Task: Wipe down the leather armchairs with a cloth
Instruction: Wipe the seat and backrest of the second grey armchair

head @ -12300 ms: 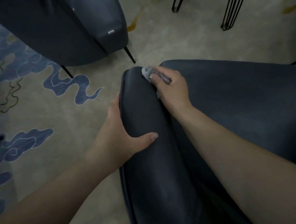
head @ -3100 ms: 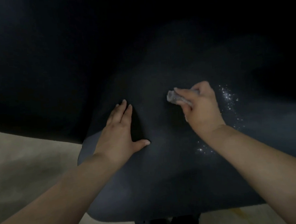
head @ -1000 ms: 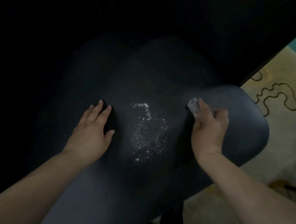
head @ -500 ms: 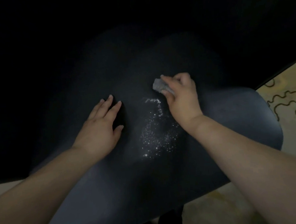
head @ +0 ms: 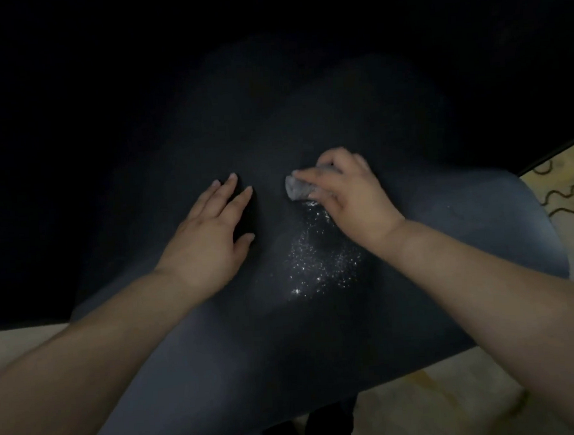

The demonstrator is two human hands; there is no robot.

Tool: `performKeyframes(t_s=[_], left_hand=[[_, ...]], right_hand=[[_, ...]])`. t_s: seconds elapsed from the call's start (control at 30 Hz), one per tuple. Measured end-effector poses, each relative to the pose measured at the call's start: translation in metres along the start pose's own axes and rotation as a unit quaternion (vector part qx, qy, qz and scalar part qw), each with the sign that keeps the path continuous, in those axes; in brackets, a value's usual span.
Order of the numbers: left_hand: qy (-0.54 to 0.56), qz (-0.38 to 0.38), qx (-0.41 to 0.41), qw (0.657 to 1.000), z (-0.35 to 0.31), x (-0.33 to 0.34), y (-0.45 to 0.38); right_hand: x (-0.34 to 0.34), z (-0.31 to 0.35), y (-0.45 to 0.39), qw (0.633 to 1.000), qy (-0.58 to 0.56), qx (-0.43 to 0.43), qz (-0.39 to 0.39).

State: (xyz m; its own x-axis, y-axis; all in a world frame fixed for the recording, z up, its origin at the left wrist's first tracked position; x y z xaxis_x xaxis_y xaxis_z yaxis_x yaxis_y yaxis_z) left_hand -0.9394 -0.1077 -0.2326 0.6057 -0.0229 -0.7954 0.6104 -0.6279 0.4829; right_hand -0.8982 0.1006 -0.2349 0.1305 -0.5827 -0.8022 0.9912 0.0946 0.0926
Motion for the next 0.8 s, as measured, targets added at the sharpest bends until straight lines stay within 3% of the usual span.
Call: performKeyframes(t_s=[0.27,0.37,0.47,0.57,0.7,0.8], left_hand=[[-0.013,0.018,-0.001,1.000,0.004,0.008,0.017],[-0.005,0.022,-0.003,1.000,0.005,0.012,0.025],[0.003,0.021,-0.006,1.000,0.007,0.015,0.031],[-0.003,0.011,-0.004,1.000,0.007,0.018,0.037],[-0.004,0.008,-0.012,1.000,0.010,0.025,0.046],[-0.008,0.007,-0.010,1.000,0.012,0.029,0.052]], right_hand=[[0.018,0.026,0.048,0.995,-0.020,-0.059,0.073],[0.004,0.019,0.055,0.995,-0.096,0.020,-0.033],[-0.014,-0.007,0.072,0.973,-0.055,0.155,-0.160],[0.000,-0.011,0.092,0.953,-0.013,0.248,-0.174],[0.037,0.028,0.096,0.944,-0.012,0.258,-0.206],[0.062,0.055,0.088,0.949,-0.038,0.252,-0.184]])
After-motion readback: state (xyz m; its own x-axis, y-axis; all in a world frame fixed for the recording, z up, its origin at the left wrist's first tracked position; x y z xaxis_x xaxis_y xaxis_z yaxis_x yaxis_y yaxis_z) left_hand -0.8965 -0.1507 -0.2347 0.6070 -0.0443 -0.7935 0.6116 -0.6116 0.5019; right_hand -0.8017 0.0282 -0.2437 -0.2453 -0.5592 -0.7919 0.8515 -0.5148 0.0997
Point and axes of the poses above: each hand's wrist, its own y-axis away from the middle knuckle, its own x-axis out of the palm, z = x × y, the point moved 4 cm from there along -y, towards the middle knuckle, and after that the axes turned 13 degrees about z, right-handed, at the moved point
